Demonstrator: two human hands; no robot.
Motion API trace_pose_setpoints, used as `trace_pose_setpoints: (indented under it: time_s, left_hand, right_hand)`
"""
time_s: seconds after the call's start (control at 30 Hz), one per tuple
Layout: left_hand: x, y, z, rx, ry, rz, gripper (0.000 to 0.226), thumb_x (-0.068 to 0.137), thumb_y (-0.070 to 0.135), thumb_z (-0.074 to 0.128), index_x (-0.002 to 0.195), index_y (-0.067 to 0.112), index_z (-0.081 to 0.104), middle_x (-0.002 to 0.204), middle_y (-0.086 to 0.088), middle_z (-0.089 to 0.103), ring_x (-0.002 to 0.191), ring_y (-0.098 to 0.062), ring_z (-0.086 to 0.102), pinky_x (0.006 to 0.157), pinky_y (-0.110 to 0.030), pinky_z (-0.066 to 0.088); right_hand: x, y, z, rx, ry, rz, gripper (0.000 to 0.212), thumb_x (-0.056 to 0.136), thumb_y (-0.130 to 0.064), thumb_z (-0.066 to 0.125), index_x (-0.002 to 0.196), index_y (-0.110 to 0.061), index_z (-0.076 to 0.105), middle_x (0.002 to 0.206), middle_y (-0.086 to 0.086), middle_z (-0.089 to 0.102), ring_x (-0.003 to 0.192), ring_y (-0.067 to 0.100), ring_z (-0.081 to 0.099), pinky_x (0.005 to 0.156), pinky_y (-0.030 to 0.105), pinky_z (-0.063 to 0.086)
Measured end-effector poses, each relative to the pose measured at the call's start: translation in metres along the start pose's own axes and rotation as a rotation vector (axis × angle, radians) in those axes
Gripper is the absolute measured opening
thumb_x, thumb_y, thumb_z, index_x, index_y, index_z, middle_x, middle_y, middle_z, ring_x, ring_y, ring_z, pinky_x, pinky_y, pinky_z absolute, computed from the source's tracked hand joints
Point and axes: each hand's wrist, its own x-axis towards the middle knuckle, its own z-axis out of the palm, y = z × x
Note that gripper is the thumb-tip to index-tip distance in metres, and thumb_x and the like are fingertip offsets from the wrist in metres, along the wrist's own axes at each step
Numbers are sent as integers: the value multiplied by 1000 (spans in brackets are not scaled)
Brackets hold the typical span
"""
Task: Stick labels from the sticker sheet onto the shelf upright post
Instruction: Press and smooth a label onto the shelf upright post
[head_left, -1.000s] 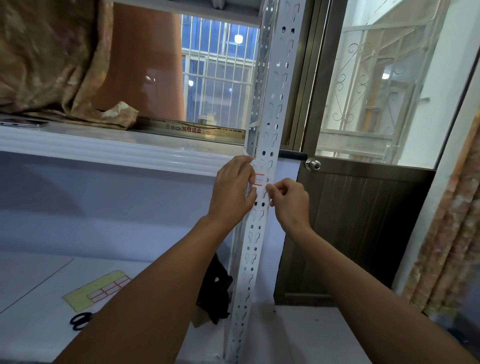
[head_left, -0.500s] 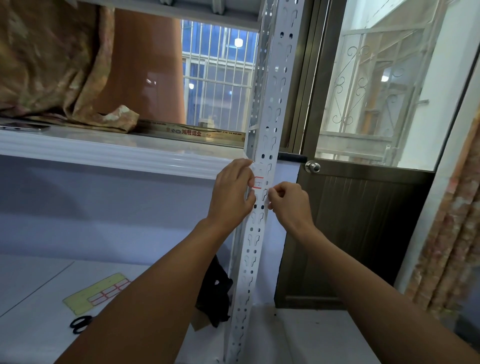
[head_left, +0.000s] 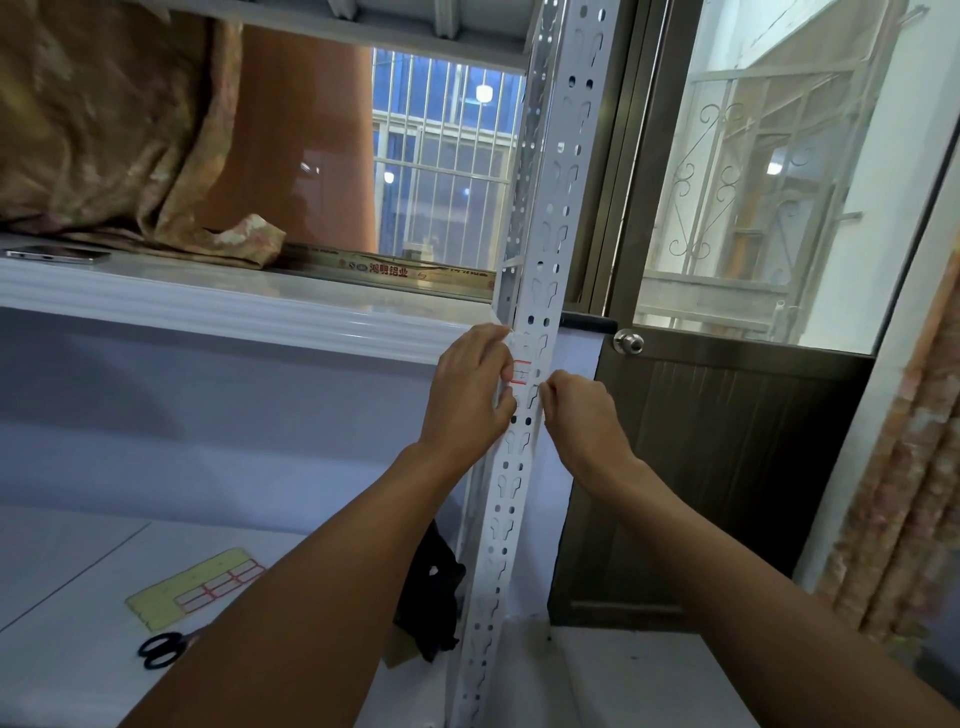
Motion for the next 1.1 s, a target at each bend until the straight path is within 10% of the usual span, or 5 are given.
trace_pose_setpoints:
  time_s: [1.1]
  left_hand:
    - [4, -4, -2, 11, -33, 19, 28, 78, 9, 74, 90, 21, 51, 141, -1, 52, 135, -22, 47, 109, -40, 41]
  right_hand:
    - [14, 0, -26, 229, -153, 120, 25, 100, -9, 51, 81, -1, 65, 77, 6, 68, 66, 13, 69, 62, 22, 58]
